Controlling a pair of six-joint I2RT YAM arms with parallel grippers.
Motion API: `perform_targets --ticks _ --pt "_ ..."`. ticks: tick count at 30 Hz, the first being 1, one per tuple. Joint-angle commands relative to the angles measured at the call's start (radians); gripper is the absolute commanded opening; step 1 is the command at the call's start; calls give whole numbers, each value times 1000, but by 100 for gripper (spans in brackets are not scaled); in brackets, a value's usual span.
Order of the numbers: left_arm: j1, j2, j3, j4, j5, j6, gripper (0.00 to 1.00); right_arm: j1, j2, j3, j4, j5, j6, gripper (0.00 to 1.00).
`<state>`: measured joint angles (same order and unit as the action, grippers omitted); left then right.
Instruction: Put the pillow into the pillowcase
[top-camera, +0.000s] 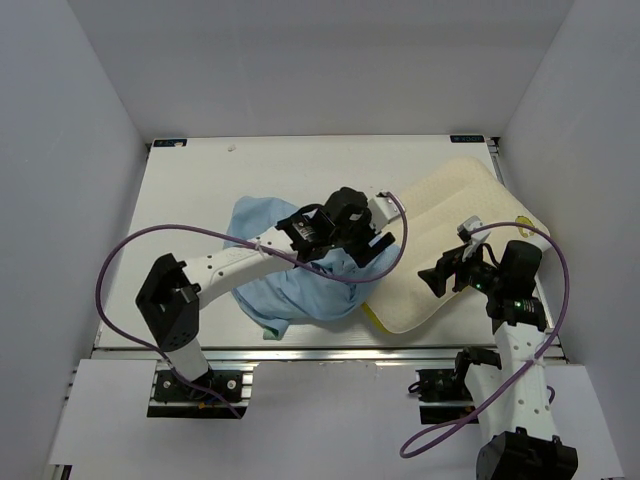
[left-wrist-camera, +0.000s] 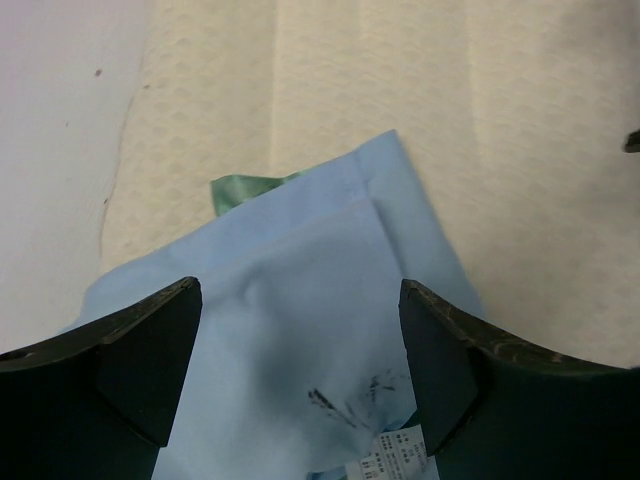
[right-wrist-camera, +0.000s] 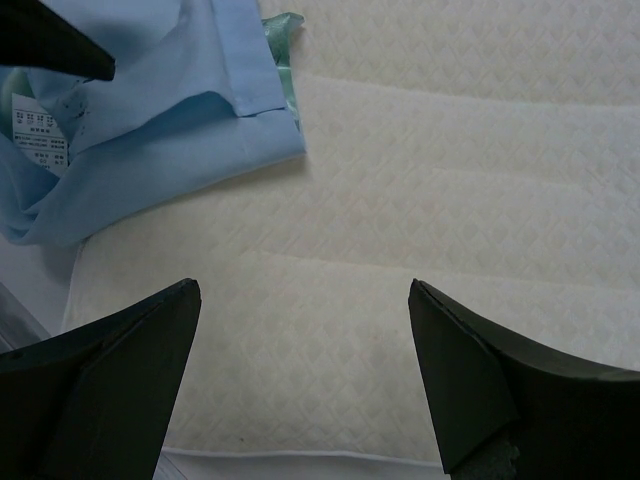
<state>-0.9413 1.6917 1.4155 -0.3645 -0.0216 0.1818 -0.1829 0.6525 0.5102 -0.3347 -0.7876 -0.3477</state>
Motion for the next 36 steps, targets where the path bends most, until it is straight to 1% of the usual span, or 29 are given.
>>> perform_targets --ticks 1,5,8,9,11,12,13,14,15,16,17,18,20,21,23,24,25,27,28,31,32,33,34,36 --pt "-39 0 -3 36 35 57 89 -3 12 31 17 -1 6 89" --pt "-76 28 14 33 -15 77 89 -1 25 36 13 -1 6 89" --pt "-114 46 22 50 -92 103 88 -3 32 36 11 1 6 89" --pt "-129 57 26 56 -156 116 88 -1 33 36 10 -1 6 89" --pt "-142 86 33 61 -216 126 88 -1 33 37 10 -1 6 89" --pt "-149 95 34 77 -248 131 86 -1 33 37 10 -1 4 89" --pt "-152 102 30 90 -321 134 86 -3 33 39 10 -1 4 89" --pt "-157 114 14 123 -352 142 85 -1 33 39 5 -2 6 89" --pt "-159 118 8 140 -383 156 83 -1 33 39 6 -2 4 89" --pt "-159 125 8 154 -443 160 82 -1 32 39 5 -2 4 89" --pt "-160 134 -1 177 -469 165 79 -1 32 39 5 -4 4 89" --pt "-160 137 -6 190 -495 165 71 -1 29 39 3 -4 4 89" --pt "-160 140 -13 214 -553 166 62 -1 27 39 5 -9 4 90" --pt "-160 135 -23 238 -566 166 55 -1 26 37 3 -12 3 89" --pt "-160 131 -24 248 -571 162 52 -3 26 39 3 -15 3 89" --pt "-160 125 -26 248 -564 160 49 -1 27 37 3 -18 1 89" --pt "-160 120 -27 251 -561 162 42 -1 26 37 2 -16 3 89" --pt "-160 123 -24 243 -569 163 36 -1 27 40 3 -18 3 89" --pt "-160 134 -21 240 -578 163 28 -1 26 39 2 -19 3 89" --pt "-160 141 -29 239 -618 154 15 -1 24 42 0 -15 1 89" --pt "-159 138 -30 257 -639 150 6 -1 24 40 -3 -13 1 89" --pt "-156 134 -32 266 -691 145 1 -1 22 42 -1 -13 1 90" --pt "-148 129 -26 268 -707 139 0 -1 21 40 -3 -12 1 89" --pt "-105 109 22 221 -704 95 0 -1 18 40 -3 -15 1 90"
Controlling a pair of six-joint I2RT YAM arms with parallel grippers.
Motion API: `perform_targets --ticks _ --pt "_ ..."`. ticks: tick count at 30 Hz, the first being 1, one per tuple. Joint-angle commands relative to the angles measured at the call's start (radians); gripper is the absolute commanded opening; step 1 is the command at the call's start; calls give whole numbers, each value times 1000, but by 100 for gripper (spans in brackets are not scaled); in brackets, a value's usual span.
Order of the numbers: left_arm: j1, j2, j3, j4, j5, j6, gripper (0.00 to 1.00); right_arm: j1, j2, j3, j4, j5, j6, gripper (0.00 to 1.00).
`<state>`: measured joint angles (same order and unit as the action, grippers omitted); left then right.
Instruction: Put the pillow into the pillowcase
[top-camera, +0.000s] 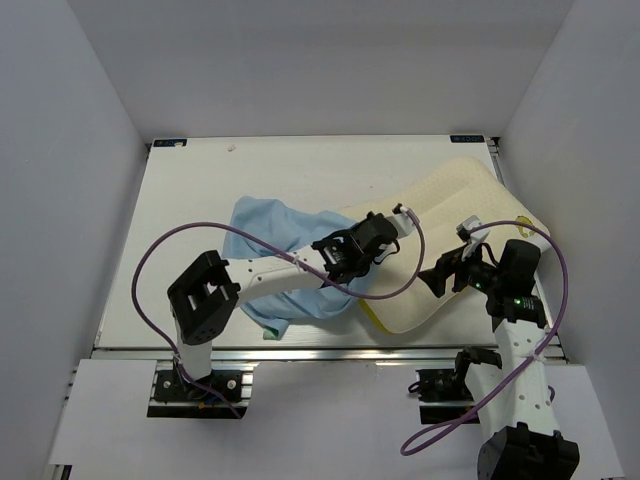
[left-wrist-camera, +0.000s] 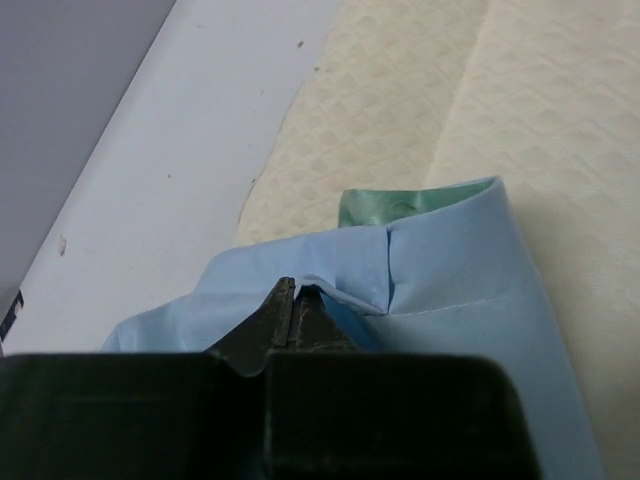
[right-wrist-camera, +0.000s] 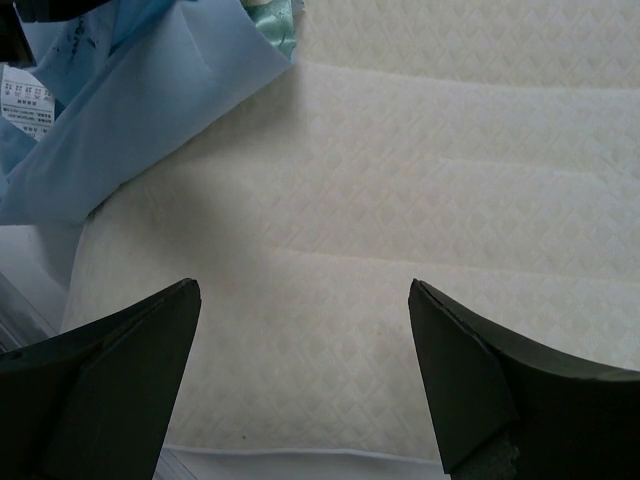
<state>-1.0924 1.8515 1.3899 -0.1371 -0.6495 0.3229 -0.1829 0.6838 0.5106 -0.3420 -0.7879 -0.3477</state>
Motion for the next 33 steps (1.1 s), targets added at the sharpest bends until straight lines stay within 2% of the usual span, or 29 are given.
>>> perform_targets --ticks 1,9,11,17,20,24,27,28,33 --pt "64 -58 70 -25 -64 -62 0 -1 -13 39 5 -16 0 89" --pt "256 -109 204 -105 -50 -111 0 2 -26 13 20 -79 -28 89" --pt "299 -104 222 -119 -49 -125 0 6 -29 3 50 -71 35 89" --pt "365 -3 375 -194 -99 -117 0 68 29 54 69 -33 46 89" --pt "400 31 432 -217 -90 -130 0 147 75 115 90 106 38 90" --pt "440 38 423 -228 -59 -146 0 386 166 224 124 349 71 89" --pt "462 17 373 -242 -27 -173 0 545 295 288 141 530 73 89" --pt "466 6 327 -234 -19 -183 0 571 369 343 133 547 63 89" --pt "474 -96 200 -225 19 -241 0 617 575 505 72 391 13 89"
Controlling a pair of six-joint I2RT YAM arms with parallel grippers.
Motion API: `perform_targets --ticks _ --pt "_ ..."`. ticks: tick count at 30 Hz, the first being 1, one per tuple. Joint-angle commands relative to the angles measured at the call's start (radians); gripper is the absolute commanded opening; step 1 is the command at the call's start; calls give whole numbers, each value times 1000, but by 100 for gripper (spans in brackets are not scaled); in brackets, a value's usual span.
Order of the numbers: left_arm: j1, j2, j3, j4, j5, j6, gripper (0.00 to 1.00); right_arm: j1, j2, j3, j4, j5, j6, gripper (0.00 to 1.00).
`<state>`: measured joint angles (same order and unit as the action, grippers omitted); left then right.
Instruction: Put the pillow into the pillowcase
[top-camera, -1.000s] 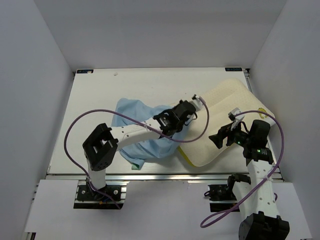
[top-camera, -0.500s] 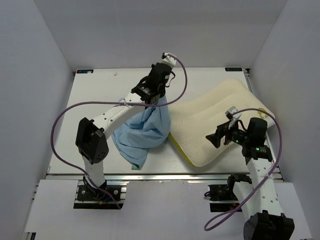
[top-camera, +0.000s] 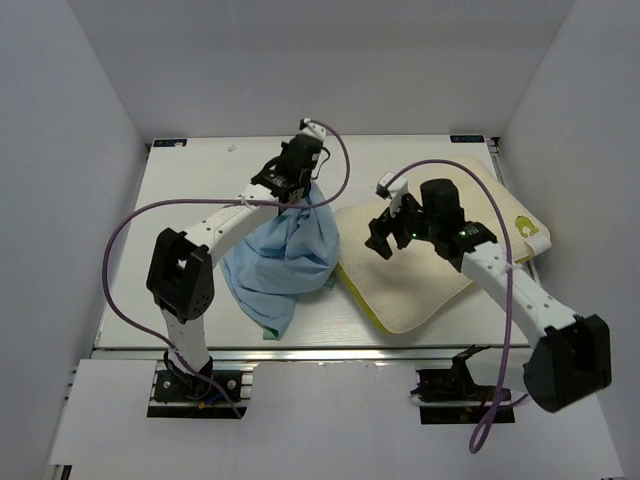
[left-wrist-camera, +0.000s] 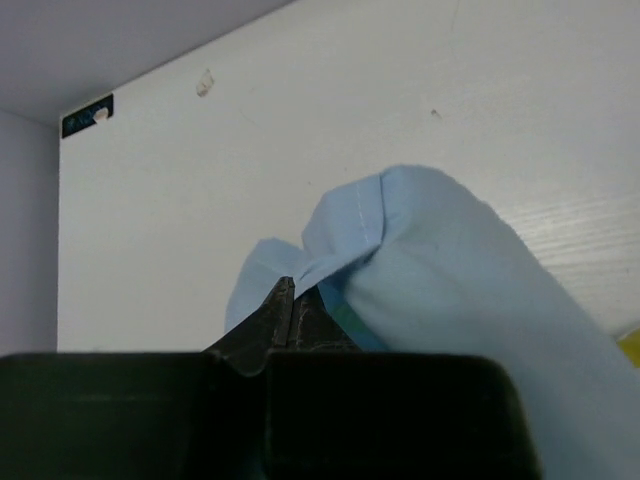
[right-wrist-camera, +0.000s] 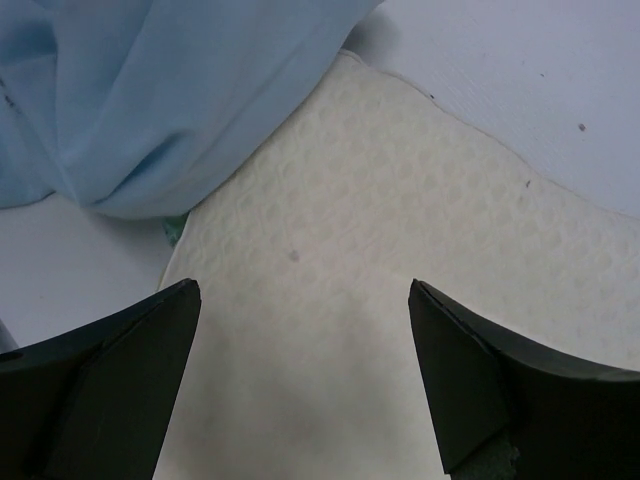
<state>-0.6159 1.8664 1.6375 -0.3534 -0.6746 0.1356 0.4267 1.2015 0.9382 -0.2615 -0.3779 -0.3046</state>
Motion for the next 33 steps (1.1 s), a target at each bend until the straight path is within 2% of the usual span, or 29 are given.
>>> perform_targets --ticks 1,4,9,13,19,21,22,23,24,25,26,29,33 --pt "-1 -127 -70 -7 53 -80 0 12 102 94 11 -26 -25 89" --pt "14 -190 -152 2 95 -119 0 30 206 126 62 3 -10 89" --pt "36 -242 -225 22 147 -163 0 87 381 260 -34 7 -7 89" --pt "42 -246 -217 25 162 -168 0 119 495 248 1 91 31 89" --pt "51 -286 -179 14 171 -163 0 121 607 220 36 348 68 89" --pt "53 -303 -165 16 191 -166 0 119 628 191 70 373 79 89" --pt "53 -315 -160 14 199 -169 0 121 635 188 73 404 76 86" --pt "51 -322 -156 11 205 -171 0 119 642 185 73 402 75 69" --pt "53 -325 -154 2 216 -178 0 115 653 185 70 392 76 50" --pt "51 -329 -154 1 222 -180 0 107 655 192 59 378 87 11" --pt "51 -334 -156 -8 227 -182 0 100 655 195 39 340 97 0" --pt "51 -342 -175 -19 236 -188 0 60 613 203 13 251 107 0" --pt "51 -346 -180 -30 253 -191 0 -41 442 206 -36 123 134 0"
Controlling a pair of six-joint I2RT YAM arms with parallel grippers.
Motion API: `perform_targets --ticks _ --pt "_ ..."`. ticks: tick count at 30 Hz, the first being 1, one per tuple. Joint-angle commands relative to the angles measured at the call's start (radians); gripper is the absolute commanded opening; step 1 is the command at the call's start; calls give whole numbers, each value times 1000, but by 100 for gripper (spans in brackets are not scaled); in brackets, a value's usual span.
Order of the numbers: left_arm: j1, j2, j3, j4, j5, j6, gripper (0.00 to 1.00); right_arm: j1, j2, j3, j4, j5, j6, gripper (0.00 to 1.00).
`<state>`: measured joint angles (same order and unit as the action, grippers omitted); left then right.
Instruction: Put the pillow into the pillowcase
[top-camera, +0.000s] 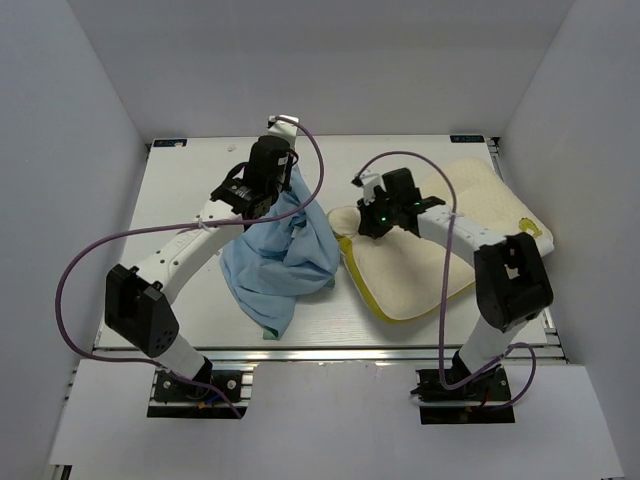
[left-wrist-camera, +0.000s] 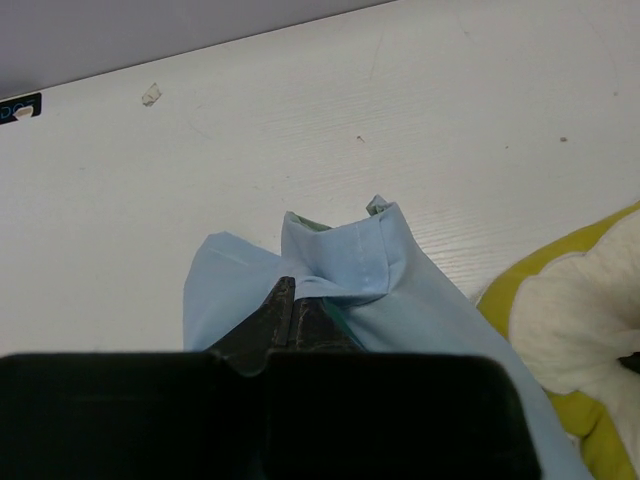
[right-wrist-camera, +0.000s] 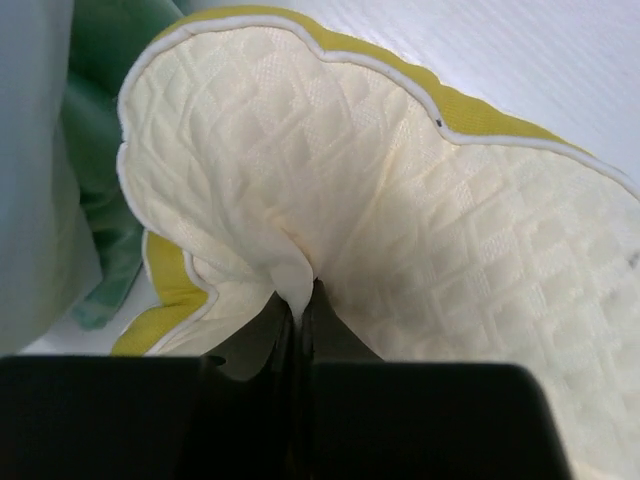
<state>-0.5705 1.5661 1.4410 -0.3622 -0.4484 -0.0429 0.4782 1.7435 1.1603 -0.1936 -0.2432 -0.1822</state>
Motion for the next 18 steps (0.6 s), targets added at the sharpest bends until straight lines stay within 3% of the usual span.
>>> perform_targets --ticks 1,8,18 --pt "6 -46 19 -23 37 -14 0 -130 -133 -8 -113 -45 10 0" --pt "6 34 120 -49 118 -40 0 -178 -396 41 -221 -149 -16 0" --pt "6 276 369 -109 319 -74 0 -164 -611 2 -247 -289 6 0"
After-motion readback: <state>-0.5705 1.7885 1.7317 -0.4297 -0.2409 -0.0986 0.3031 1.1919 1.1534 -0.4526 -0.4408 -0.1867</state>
